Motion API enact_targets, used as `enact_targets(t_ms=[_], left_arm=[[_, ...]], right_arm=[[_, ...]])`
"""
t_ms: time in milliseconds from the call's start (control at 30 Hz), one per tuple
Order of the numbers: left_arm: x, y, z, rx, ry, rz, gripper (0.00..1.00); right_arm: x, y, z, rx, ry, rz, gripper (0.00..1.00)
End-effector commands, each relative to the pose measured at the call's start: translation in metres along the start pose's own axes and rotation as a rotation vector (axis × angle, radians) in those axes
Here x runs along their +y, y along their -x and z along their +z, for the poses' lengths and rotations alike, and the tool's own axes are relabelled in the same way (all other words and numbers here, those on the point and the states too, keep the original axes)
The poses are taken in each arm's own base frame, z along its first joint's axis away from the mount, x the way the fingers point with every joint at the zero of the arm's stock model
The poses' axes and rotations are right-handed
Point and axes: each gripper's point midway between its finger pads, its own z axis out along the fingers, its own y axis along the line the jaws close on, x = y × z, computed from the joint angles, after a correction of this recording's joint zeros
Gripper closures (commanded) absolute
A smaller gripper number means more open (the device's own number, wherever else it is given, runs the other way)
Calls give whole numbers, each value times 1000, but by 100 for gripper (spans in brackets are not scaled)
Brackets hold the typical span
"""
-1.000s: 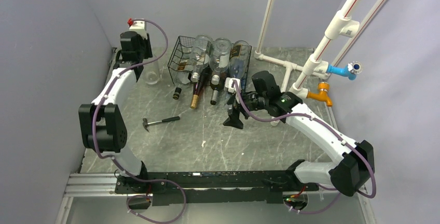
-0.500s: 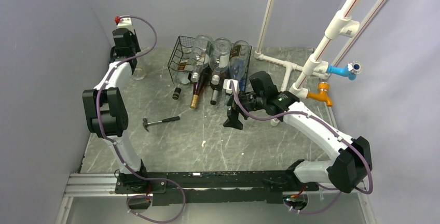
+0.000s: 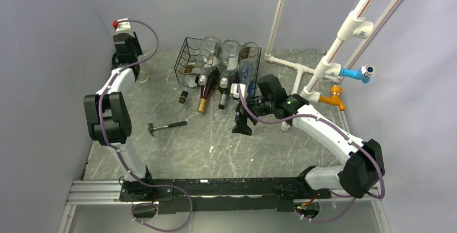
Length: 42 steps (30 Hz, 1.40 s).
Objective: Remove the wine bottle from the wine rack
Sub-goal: Place the wine bottle at the corner of the board, then pick up the wine bottle from the wine rack.
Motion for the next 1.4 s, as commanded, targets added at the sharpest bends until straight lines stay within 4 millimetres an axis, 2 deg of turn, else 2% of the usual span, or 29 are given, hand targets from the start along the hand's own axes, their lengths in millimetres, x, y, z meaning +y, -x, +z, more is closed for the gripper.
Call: enact_targets(t_ms=[0,100,200,400,467,567,733,833,900,933,1100,1267,1367], left_arm=[[2,82,-28,-203,-27,-85,50],[7,83,-37,-176,-6,-122,32],[9,87,-49,-162,-21,-146,20],[8,98,-84,-133,-60,-192,6],[4,95,-99,-121,-91,-215,1],[0,92,-128,-115,-160,-262,1],[2,80,-179,-104,-210,-326,1],[-8,73,-206,-85,-301,-361,1],[-15,66,-220,-55,-350,-382,0],[-19,55,-226,-13,-372,-394,0],[-39,27,-256,89,-489,-468,0],[-63,10,-286,179,-646,-538,0],[-73,-1,-298,237,-709,-577,1]], right_arm=[[-2,14,-3,-27,-7,-47,0],[-2,14,-5,-30,-8,-55,0],[0,15,-6,-34,-7,-61,0],[5,18,-10,-48,6,-82,0],[7,19,-11,-56,14,-91,0],[11,22,-14,-71,31,-101,0],[17,26,-17,-92,47,-116,0],[19,27,-18,-98,52,-120,0],[20,29,-20,-106,54,-125,0],[21,30,-21,-109,56,-126,0],[25,34,-25,-128,59,-139,0],[27,35,-26,-134,62,-145,0],[26,35,-28,-133,53,-149,0]])
